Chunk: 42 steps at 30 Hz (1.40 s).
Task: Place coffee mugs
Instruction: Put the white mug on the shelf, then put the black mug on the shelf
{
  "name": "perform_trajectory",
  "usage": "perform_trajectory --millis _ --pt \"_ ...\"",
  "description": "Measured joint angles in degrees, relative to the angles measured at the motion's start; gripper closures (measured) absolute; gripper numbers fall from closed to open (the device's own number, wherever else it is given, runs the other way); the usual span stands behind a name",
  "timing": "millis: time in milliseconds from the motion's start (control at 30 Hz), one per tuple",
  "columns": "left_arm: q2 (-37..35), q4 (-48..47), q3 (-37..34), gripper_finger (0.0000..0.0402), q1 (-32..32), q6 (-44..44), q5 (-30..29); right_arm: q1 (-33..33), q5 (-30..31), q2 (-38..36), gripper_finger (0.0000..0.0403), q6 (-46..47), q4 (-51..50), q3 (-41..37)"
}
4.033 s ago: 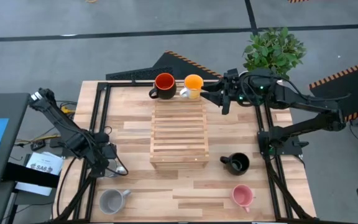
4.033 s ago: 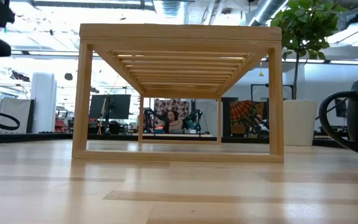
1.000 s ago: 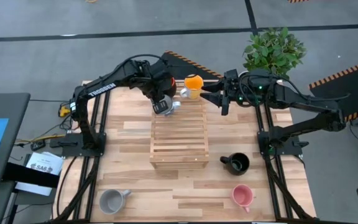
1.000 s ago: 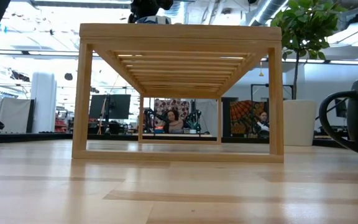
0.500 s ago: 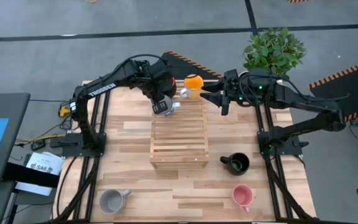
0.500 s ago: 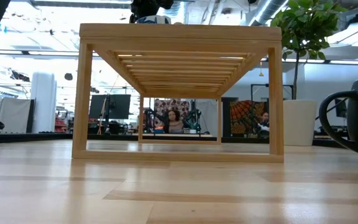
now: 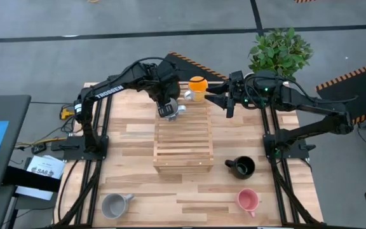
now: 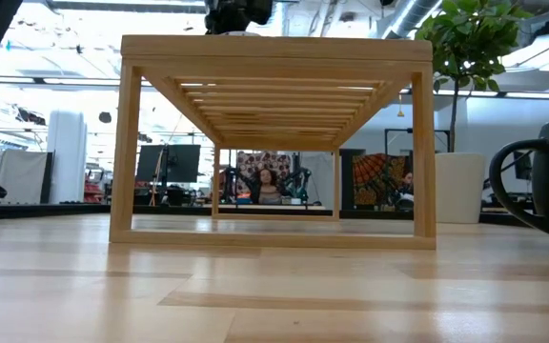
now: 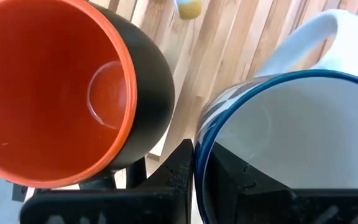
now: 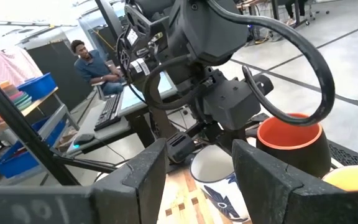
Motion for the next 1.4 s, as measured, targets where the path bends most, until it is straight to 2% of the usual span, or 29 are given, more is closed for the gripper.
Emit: perform_trajectory --millis 167,400,667,867,1100,1267,1333,1400 --pt "0.0 0.8 0.0 0.0365 0.0 0.0 -0.3 0.0 0.0 0.0 0.0195 0.0 0.0 0.0" --pt "0.0 1.0 1.2 0.0292 0.3 1.1 -1.6 0.0 0.0 0.0 0.0195 0.0 0.0 0.0" --pt "0.0 -1.3 7.9 0.0234 0.3 0.6 -2.5 0.0 0.0 0.0 0.0195 0.0 0.0 0.0" --pt "-0.2 -4.3 15.6 0.0225 0.3 -3.0 -2.7 0.0 0.0 0.0 0.0195 0.0 0.1 0.0" --pt "-7.4 1.3 13.6 0.0225 -0.5 -6.6 -0.2 0.0 0.0 0.0 0.0195 0.0 0.1 0.0" --pt "-13.6 9.7 12.8 0.0225 -3.2 -6.1 -0.5 0.0 0.0 0.0 0.0195 0.0 0.0 0.0" --pt "-17.1 14.5 10.2 0.0225 -4.6 -5.6 -1.0 0.0 0.0 0.0 0.0195 0.0 0.1 0.0" --pt "-21.1 20.3 4.7 0.0225 -6.4 -4.8 -2.3 0.0 0.0 0.0 0.0195 0.0 0.1 0.0"
